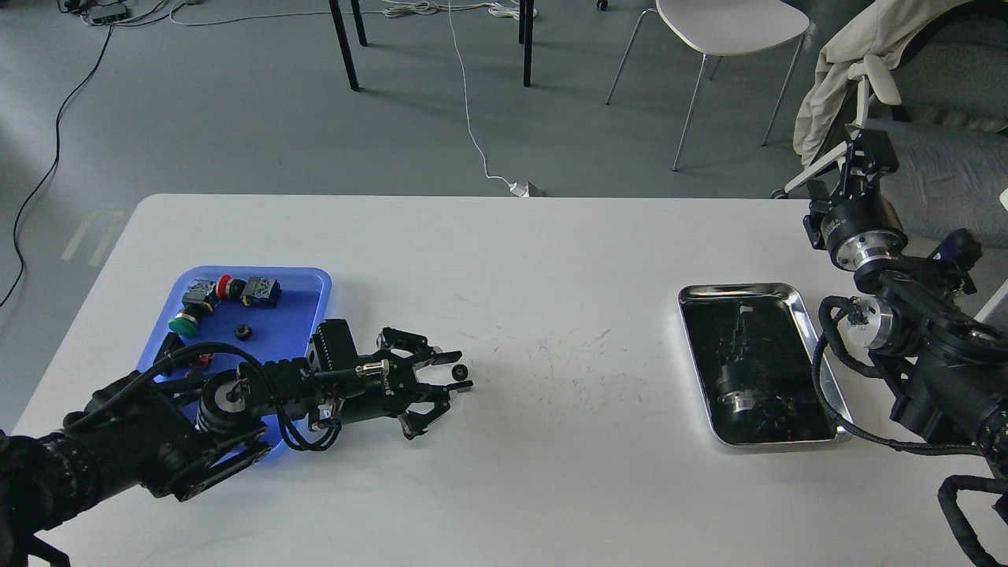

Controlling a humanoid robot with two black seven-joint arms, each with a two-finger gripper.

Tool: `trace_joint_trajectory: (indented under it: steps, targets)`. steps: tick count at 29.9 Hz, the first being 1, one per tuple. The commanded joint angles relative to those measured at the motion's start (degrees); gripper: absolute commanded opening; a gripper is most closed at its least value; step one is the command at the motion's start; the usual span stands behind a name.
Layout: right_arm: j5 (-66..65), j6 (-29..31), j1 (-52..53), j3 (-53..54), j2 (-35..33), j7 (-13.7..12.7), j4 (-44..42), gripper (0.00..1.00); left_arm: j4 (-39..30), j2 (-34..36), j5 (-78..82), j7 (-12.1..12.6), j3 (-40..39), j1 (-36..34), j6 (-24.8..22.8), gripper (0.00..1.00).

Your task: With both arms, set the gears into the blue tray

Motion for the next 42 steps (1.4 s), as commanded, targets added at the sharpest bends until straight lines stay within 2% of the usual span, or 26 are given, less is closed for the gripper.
trace_joint_trajectory:
  steps: [1, 4, 7, 9, 23, 32, 42]
  targets:
    - [0.00, -0.15, -0.03, 0.00, -0.06, 0.00, 0.00, 0.95, 0.02, 0.01, 0.00, 0.00, 0.14, 0.24, 0.00, 0.34]
    - [0.00, -0.33, -0.03, -0.08, 0.03, 0.00, 0.00, 0.95, 0.11, 0.18, 0.00, 0.00, 0.14, 0.15, -0.09, 0.26]
    - [0.00, -0.42, -0.11, -0.08, 0.03, 0.00, 0.00, 0.95, 0.64, 0.18, 0.00, 0.00, 0.14, 0.06, -0.09, 0.25]
    - [0.00, -0.42, -0.11, -0.08, 0.03, 0.00, 0.00, 0.95, 0.55, 0.18, 0.00, 0.00, 0.40, 0.06, -0.18, 0.12]
    - [0.00, -0.42, -0.55, -0.35, 0.29, 0.00, -0.09, 0.95, -0.42, 3.34, 0.00, 0.00, 0.93, -0.99, -0.53, 0.08]
    - [0.00, -0.42, -0.55, -0.35, 0.38, 0.00, -0.17, 0.95, -3.58, 12.92, -1.59, 0.00, 0.84, -5.73, -2.11, 0.08]
    - [0.00, -0.42, -0.64, -0.44, 0.38, 0.00, -0.17, 0.95, -4.20, 22.50, -4.14, 0.00, 1.10, -4.86, -2.20, 0.08]
